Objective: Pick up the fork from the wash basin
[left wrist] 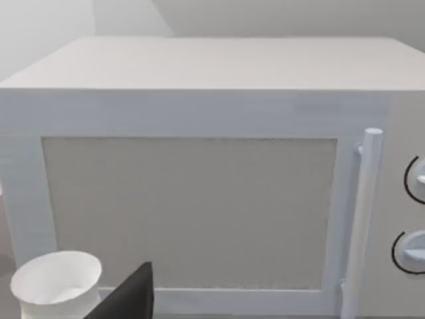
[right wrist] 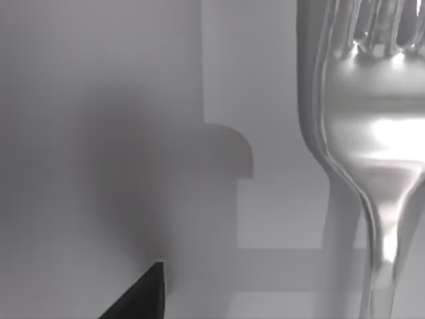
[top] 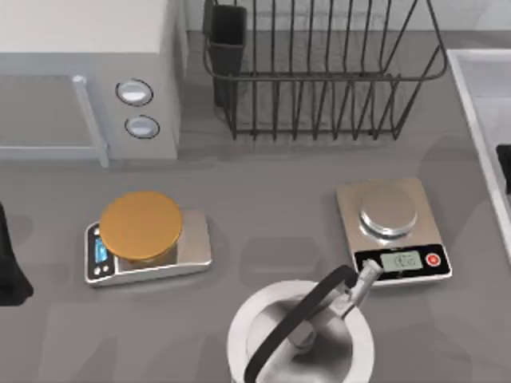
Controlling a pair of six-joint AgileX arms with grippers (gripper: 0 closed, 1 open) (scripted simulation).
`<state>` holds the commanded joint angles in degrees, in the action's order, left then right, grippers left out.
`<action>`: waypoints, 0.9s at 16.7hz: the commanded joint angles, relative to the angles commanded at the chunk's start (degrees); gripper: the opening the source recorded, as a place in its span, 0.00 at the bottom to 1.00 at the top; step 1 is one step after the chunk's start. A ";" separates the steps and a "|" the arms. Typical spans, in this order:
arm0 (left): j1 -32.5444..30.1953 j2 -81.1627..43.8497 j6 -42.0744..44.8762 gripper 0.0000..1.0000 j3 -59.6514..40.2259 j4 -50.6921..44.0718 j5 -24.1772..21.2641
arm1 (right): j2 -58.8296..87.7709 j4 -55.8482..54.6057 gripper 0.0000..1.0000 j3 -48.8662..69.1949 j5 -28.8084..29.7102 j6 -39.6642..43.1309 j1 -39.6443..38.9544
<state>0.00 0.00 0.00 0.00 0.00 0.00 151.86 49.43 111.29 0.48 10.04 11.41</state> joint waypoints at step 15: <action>0.00 0.00 0.00 1.00 0.00 0.00 0.00 | 0.00 0.00 0.00 0.00 0.00 0.00 0.00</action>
<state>0.00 0.00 0.00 0.00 0.00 0.00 151.86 49.43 111.29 0.48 10.04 11.41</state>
